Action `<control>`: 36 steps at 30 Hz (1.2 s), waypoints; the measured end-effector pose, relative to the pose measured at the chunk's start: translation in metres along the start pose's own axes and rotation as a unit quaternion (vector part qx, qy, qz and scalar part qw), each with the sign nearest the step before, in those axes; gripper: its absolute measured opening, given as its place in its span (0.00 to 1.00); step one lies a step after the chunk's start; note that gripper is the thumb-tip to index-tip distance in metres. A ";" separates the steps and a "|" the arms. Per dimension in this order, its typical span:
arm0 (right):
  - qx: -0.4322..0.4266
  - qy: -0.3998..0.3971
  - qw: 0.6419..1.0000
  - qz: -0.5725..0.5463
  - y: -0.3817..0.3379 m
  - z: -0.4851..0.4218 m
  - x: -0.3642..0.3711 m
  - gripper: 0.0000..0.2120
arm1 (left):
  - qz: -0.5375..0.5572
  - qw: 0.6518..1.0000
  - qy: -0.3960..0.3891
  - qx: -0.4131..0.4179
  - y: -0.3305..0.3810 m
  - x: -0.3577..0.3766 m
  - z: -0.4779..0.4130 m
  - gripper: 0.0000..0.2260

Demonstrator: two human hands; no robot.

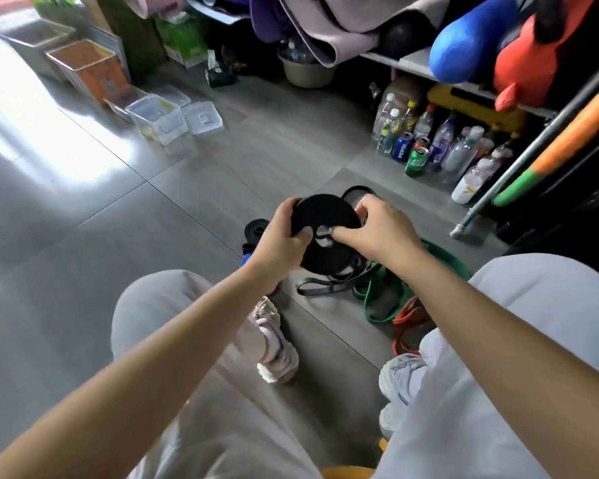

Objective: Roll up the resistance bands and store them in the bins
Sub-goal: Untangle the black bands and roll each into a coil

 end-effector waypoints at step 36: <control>0.149 -0.314 0.926 0.145 0.201 -0.293 0.357 0.22 | 0.078 0.921 0.010 -0.381 -0.297 0.031 -0.354 0.20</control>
Point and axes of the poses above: each hand's wrist, its own z-axis away from the middle knuckle, its own x-axis out of the palm, y = z × x, the point moved 1 cm from there along -z, towards the middle knuckle, and after that the axes turned 12 degrees about -x, right-handed, at the moved point
